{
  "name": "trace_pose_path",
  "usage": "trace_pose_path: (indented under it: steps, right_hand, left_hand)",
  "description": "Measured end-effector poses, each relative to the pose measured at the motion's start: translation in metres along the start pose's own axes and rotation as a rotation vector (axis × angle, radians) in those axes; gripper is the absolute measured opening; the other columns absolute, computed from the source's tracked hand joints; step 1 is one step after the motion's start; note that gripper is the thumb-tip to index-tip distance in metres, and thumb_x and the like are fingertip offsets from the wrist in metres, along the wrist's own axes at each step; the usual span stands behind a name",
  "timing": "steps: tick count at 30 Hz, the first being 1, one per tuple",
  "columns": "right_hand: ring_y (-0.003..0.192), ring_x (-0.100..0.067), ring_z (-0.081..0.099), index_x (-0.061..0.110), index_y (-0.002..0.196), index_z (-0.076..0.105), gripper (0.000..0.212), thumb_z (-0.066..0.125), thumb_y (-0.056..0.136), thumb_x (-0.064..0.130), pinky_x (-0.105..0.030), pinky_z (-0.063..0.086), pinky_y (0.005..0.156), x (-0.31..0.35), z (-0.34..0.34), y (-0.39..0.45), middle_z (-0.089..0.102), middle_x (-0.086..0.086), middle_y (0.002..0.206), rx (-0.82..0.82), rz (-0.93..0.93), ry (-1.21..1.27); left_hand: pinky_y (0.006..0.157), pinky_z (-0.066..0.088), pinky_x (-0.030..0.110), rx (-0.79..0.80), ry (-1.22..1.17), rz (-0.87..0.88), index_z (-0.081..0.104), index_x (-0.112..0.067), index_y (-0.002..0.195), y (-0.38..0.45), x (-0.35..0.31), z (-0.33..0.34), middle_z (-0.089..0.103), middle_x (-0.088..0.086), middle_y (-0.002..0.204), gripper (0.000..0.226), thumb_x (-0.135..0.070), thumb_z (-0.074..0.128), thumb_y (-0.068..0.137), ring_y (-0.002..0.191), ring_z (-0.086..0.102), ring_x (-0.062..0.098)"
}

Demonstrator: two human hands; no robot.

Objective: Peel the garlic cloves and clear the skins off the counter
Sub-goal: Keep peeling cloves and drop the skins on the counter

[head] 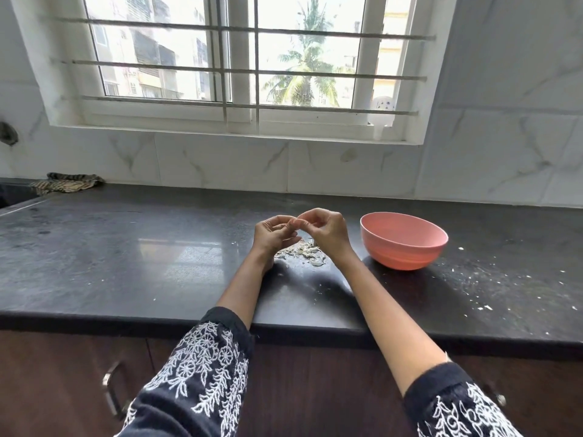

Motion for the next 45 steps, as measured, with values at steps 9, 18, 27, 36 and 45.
trace_pose_path:
  steps: [9,18,27,36,45]
  right_hand:
    - [0.058,-0.010,0.055,0.011,0.071,0.067,0.010,0.071,0.078,0.005,-0.016,0.040,0.042,0.009,-0.004,-0.006,0.062,-0.006,0.066,0.058,0.085,0.284]
    - [0.057,-0.021,0.050,0.010,0.079,0.073,0.010,0.076,0.072,0.004,-0.021,0.037,0.044,0.007,-0.005,-0.005,0.071,-0.006,0.074,0.043,0.079,0.323]
    - [0.046,-0.005,0.049,0.007,0.080,0.072,0.011,0.074,0.073,-0.001,-0.017,0.039,0.043,0.010,-0.007,-0.006,0.071,-0.002,0.073,0.006,0.057,0.338]
    - [0.053,-0.008,0.050,0.009,0.087,0.071,0.016,0.076,0.073,0.004,-0.019,0.041,0.044,0.008,-0.008,-0.005,0.068,-0.005,0.079,-0.022,0.071,0.293]
    - [0.059,-0.006,0.058,0.018,0.083,0.074,0.006,0.073,0.077,0.020,-0.024,0.050,0.061,0.002,-0.003,-0.001,0.070,0.004,0.071,-0.076,-0.008,-0.146]
  left_hand:
    - [0.060,0.053,0.015,0.042,-0.071,-0.044,0.064,-0.009,0.082,-0.001,-0.001,0.001,0.069,-0.004,0.062,0.007,-0.009,0.060,0.088,0.058,0.064,0.004]
    - [0.061,0.053,0.015,0.015,-0.135,-0.018,0.063,-0.008,0.083,-0.001,-0.003,0.000,0.069,-0.003,0.061,0.008,-0.002,0.059,0.087,0.059,0.065,0.003]
    - [0.059,0.054,0.017,-0.009,-0.198,-0.053,0.064,-0.010,0.088,0.001,-0.004,0.001,0.071,-0.004,0.064,0.010,-0.012,0.055,0.092,0.060,0.066,0.004]
    - [0.064,0.053,0.016,0.005,-0.048,0.007,0.069,-0.007,0.087,-0.001,-0.001,0.001,0.070,-0.002,0.066,0.009,-0.006,0.071,0.078,0.063,0.065,0.006]
    - [0.063,0.054,0.018,-0.039,-0.039,0.079,0.068,-0.004,0.084,0.001,-0.001,-0.002,0.071,-0.001,0.066,0.008,-0.001,0.070,0.078,0.064,0.067,0.007]
Point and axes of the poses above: each hand's wrist, its own y-axis towards the middle knuckle, its own z-axis out of the palm, x = y × z, the point moved 1 cm from there along y, towards the middle knuckle
